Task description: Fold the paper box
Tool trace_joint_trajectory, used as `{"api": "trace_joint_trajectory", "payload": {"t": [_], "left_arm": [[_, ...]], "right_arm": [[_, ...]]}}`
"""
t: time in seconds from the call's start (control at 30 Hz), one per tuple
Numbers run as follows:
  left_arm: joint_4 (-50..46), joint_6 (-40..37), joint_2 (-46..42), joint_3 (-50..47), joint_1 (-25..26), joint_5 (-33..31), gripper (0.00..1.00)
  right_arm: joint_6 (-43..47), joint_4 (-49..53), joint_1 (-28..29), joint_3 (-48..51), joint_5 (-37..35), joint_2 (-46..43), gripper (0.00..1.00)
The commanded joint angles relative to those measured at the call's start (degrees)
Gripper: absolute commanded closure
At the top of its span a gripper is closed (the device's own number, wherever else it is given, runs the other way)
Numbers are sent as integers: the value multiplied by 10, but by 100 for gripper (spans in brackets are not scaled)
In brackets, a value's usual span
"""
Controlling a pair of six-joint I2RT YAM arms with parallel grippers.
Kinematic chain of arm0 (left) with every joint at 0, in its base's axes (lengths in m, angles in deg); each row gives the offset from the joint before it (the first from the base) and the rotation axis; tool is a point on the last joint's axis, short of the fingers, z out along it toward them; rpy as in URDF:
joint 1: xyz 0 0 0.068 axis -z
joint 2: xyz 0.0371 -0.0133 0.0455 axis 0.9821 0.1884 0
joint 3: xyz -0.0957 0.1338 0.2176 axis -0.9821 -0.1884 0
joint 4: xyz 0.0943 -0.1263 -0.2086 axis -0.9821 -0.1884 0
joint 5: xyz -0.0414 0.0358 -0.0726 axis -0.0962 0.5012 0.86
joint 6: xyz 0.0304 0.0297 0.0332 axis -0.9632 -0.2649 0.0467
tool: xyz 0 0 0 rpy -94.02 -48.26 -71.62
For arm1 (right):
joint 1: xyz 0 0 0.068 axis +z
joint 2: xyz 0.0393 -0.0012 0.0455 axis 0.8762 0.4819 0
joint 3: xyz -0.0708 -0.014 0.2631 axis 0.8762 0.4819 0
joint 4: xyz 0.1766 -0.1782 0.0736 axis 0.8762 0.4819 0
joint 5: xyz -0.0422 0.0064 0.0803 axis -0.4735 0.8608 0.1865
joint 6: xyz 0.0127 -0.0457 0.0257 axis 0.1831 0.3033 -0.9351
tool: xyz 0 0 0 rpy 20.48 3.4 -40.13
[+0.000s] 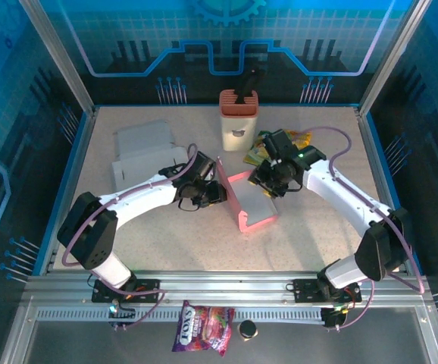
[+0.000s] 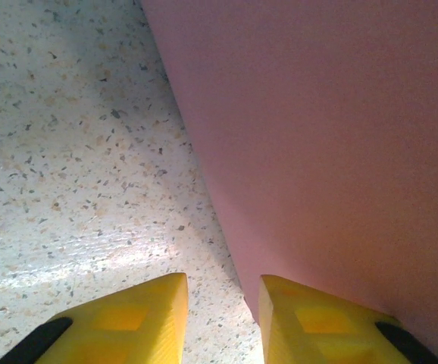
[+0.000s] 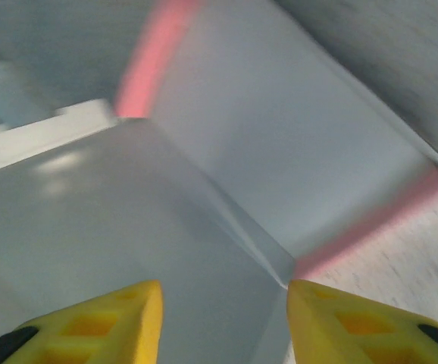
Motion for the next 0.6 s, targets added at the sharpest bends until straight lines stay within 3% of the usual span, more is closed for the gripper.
{"api": "trace_joint_trajectory", "payload": {"t": [0.0, 0.17, 0.37, 0.57], "left_arm": [[-1, 5, 7, 22, 1, -6, 69], [0, 4, 12, 24, -2, -5, 68], [-4, 2, 12, 29, -2, -6, 68], [-10, -3, 9, 28, -3, -8, 69]], "right_arm": [[230, -87, 8, -47, 83, -12, 51], [323, 0, 22, -139, 157, 70, 50], [357, 61, 38, -216, 158, 140, 51], [365, 101, 61, -255, 139, 186, 59]]}}
